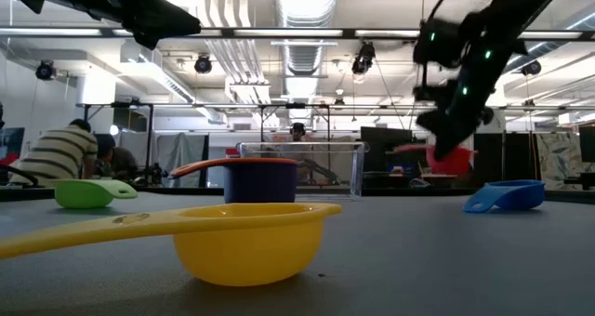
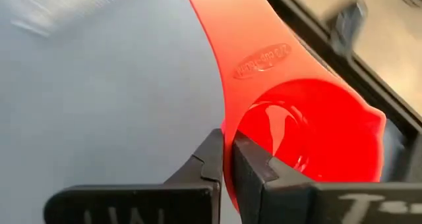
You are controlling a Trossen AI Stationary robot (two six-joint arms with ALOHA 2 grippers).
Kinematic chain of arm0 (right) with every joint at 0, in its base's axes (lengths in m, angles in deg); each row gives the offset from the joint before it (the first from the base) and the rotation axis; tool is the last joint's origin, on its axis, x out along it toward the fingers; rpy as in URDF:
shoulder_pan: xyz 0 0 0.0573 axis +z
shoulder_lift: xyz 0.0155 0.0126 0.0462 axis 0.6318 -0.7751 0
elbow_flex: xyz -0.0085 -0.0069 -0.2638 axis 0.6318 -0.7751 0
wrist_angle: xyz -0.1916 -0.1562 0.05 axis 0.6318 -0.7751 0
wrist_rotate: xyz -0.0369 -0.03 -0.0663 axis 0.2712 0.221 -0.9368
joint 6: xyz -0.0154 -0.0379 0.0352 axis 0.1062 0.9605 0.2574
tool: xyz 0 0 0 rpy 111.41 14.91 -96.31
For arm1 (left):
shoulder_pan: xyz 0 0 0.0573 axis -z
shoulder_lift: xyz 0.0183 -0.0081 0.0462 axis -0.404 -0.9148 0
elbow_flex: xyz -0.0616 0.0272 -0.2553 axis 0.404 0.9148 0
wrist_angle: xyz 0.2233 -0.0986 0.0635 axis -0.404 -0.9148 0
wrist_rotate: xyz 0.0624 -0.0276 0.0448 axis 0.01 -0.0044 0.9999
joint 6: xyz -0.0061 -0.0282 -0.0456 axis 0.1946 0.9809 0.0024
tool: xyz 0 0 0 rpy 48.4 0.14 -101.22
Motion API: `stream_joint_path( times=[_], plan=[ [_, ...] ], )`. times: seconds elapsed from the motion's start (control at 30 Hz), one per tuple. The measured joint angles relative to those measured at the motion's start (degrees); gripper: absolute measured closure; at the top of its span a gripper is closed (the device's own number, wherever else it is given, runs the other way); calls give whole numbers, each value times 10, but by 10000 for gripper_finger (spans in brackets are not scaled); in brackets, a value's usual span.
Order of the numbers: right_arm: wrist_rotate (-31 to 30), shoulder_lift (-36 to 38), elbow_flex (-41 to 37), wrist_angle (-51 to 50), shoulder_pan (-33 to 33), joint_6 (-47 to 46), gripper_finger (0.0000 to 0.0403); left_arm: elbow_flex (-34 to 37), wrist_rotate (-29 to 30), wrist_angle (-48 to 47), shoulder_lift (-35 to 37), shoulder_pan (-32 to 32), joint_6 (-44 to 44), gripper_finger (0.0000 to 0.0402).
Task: Nest measuring cups in basket
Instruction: Stack the red measuring cup on top of the orange measuring cup
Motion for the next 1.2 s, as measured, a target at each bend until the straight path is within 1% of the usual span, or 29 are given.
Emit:
stream_joint_path(
  times=[0.13,0.23,0.37,0.43,0.53,0.67,0.77,0.83,0.97,1.03,1.07,1.2],
  plan=[
    [21,56,18,37,80,10,394,0,0,0,0,0,0,316],
    [53,79,22,123,145,55,394,0,1,0,0,0,0,316],
    [109,75,22,253,215,131,394,0,1,0,-1,0,0,316],
    [114,60,22,293,243,172,394,0,2,0,-1,0,-5,316],
    [116,28,24,336,260,191,394,0,4,-4,-1,0,-10,316],
    [123,-35,52,349,259,188,394,0,32,-15,-2,0,-11,315],
    [155,-97,92,347,260,196,394,0,57,-19,-3,0,-15,315],
    [184,-141,128,343,260,205,394,0,60,-22,-3,0,-16,315],
    [268,-223,206,323,260,220,394,0,60,-30,-2,0,-13,315],
    [304,-259,243,296,260,228,394,0,60,-37,0,0,-13,315],
    [313,-274,261,279,260,229,394,0,60,-39,2,0,-13,315],
    [313,-327,316,218,259,228,394,0,59,-44,29,0,-11,315]
  ],
)
